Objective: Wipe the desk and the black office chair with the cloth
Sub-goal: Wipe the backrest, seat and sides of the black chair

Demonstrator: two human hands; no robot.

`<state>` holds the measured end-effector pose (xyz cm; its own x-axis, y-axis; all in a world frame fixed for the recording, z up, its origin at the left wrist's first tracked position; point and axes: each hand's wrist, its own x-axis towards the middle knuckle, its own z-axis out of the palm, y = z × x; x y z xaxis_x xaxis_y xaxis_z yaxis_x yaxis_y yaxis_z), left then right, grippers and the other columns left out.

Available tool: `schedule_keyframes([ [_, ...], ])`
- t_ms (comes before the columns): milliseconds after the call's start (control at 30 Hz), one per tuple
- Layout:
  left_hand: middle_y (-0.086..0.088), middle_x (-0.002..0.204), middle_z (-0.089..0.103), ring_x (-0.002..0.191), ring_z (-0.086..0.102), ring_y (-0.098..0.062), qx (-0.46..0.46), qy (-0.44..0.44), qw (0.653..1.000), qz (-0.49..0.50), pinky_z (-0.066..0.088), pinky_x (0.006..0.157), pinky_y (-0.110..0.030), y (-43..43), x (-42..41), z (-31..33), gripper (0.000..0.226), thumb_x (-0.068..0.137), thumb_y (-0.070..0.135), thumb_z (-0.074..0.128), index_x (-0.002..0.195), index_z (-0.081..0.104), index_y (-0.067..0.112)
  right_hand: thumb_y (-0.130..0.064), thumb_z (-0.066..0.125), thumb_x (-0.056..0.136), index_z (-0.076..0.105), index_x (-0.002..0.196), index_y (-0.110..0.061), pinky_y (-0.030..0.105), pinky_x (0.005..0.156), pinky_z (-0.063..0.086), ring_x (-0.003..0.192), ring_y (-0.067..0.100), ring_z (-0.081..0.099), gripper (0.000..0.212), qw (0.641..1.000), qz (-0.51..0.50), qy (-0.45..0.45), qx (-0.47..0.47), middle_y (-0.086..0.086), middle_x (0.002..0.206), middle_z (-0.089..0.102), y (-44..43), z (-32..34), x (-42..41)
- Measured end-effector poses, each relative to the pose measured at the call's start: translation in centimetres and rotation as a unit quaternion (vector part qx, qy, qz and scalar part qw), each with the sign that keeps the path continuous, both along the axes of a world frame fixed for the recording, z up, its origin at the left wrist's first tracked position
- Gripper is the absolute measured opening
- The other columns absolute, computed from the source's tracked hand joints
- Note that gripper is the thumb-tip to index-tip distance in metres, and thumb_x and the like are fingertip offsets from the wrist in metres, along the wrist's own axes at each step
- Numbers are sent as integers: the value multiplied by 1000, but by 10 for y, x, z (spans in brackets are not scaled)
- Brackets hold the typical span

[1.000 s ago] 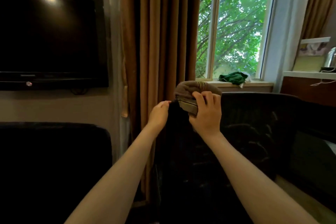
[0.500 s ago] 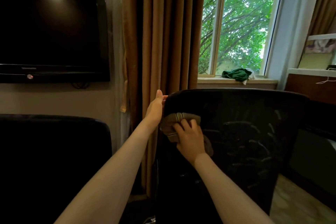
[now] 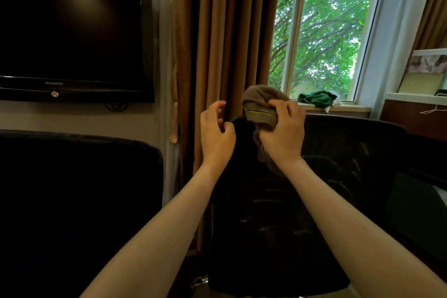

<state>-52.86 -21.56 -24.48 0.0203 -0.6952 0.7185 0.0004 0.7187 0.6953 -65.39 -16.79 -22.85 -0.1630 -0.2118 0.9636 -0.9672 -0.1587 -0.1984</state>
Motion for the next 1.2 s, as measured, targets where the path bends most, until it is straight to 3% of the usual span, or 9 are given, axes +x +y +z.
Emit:
schedule_keyframes([
  [100, 2, 126, 37, 111, 41, -5, -106, -103, 989, 21, 32, 90, 1, -10, 2, -2, 71, 79, -8, 55, 141, 36, 21, -17, 66, 64, 63, 107, -3, 37, 70, 49, 92, 36, 52, 45, 994, -33, 102, 13, 18, 98, 57, -19, 8, 5],
  [167, 6, 125, 32, 113, 40, -4, -49, -85, 995, 19, 33, 92, 0, -18, 3, -7, 77, 80, -3, 61, 145, 29, 23, -19, 72, 62, 64, 108, -3, 38, 72, 51, 93, 29, 45, 48, 984, -60, 167, 30, 18, 99, 60, -35, -1, 1],
  [267, 11, 121, 36, 114, 49, -8, -5, -29, 1000, -5, 43, 97, -18, -29, 0, -21, 73, 82, 5, 67, 144, 34, 24, -13, 80, 58, 67, 107, -5, 40, 77, 51, 97, 28, 42, 52, 975, -58, 214, 25, 18, 104, 62, -47, -19, -4],
  [367, 6, 119, 48, 107, 51, -2, 7, -15, 1000, 2, 39, 85, 0, -36, -7, -38, 60, 80, 7, 70, 135, 49, 19, -9, 79, 55, 69, 104, -5, 39, 73, 52, 97, 28, 43, 50, 963, -58, 263, 13, 18, 103, 65, -52, -33, -9],
  [467, 5, 110, 55, 99, 58, -6, 23, -15, 999, 27, 45, 83, -6, -44, -12, -53, 49, 77, 9, 73, 123, 58, 16, -7, 80, 54, 71, 100, -5, 36, 67, 51, 94, 28, 43, 47, 954, -56, 293, 23, 15, 99, 66, -55, -44, -13],
  [800, -4, 108, 52, 98, 56, -27, 46, -322, 945, 38, 49, 82, -42, -53, -10, -92, 46, 69, 18, 72, 109, 48, 12, -1, 84, 39, 71, 94, -5, 33, 55, 52, 83, 23, 40, 57, 956, 24, 244, 162, 12, 88, 63, -48, -105, -28],
  [933, -2, 109, 42, 103, 52, -29, 56, -256, 965, 17, 46, 88, -44, -42, -17, -60, 49, 70, 13, 69, 111, 43, 12, 0, 77, 49, 70, 95, -3, 31, 60, 49, 83, 24, 41, 47, 969, 17, 224, 105, 15, 86, 61, -35, -72, -27],
  [1067, -10, 118, 46, 107, 51, -29, -77, -181, 980, 32, 46, 91, -45, -23, -31, -21, 56, 73, 13, 69, 123, 44, 7, -10, 57, 63, 68, 100, -2, 32, 74, 37, 86, 27, 40, 39, 975, -38, 219, -8, 20, 90, 61, -18, -32, -40],
  [1200, -16, 127, 45, 115, 46, -34, -190, -235, 944, 131, 40, 96, -43, -15, -46, 7, 64, 72, 11, 64, 131, 42, 3, -23, 56, 72, 67, 104, -5, 34, 73, 43, 89, 25, 39, 38, 982, -62, 173, -36, 18, 95, 61, -15, -5, -53],
])
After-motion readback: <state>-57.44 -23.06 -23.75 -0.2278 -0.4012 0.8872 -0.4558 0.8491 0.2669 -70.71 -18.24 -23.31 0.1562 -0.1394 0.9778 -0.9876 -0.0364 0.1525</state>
